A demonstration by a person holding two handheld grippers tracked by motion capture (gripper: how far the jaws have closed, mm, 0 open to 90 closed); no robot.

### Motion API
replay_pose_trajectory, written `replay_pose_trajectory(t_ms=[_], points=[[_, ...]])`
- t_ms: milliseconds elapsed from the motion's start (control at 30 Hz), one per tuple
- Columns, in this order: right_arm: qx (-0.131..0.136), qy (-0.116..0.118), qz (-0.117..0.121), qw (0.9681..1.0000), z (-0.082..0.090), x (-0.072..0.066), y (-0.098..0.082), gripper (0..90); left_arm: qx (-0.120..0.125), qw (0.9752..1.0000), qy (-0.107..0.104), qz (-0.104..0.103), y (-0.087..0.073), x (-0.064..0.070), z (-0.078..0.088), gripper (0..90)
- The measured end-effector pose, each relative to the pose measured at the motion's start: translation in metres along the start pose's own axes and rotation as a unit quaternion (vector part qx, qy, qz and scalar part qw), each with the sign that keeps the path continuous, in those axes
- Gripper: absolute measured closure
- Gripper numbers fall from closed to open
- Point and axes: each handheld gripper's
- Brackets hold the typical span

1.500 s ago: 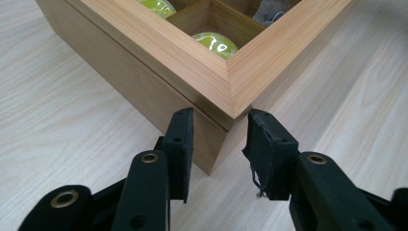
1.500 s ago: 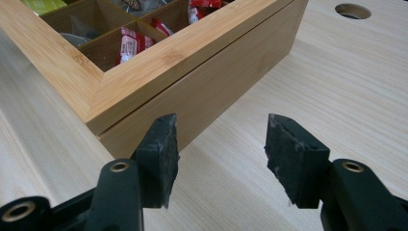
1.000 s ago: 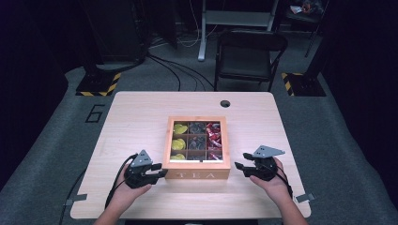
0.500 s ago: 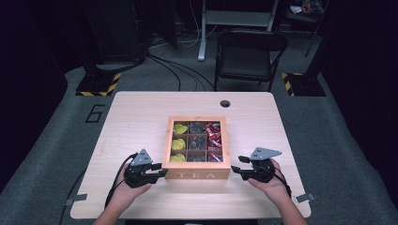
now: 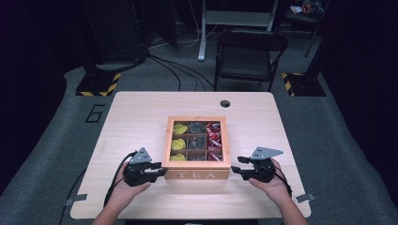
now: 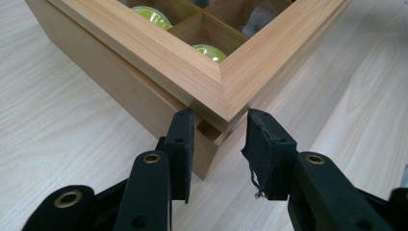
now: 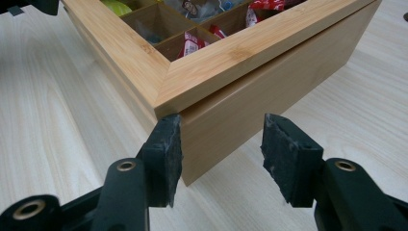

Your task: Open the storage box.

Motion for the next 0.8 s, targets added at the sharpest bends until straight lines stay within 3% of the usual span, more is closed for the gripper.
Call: replay_pose_trajectory(t_ms=[333,467,800], points=[[-0.009,0.018,-0.009,0.9998,0.001,-0.001,-0.001,49.3,-0.003,1.0000,-0.005,0.000,0.001,-0.001,0.001,63.6],[-0.011,0.032,-0.018,0.9993,0.001,-0.010,-0.003,48.2,-0.003,1.0000,-0.003,0.000,0.000,-0.001,-0.001,63.6],[-0.022,0.002,-0.004,0.9997,-0.017,-0.027,0.003,45.7,-0.003,1.0000,-0.002,-0.001,0.000,0.000,0.000,63.6]])
Point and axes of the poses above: each handheld gripper's, and its own axes: z roughly backward along the jaws, y roughly out of its top, x roughly to its right, and after that the axes turned 1 degree about -z, right-handed
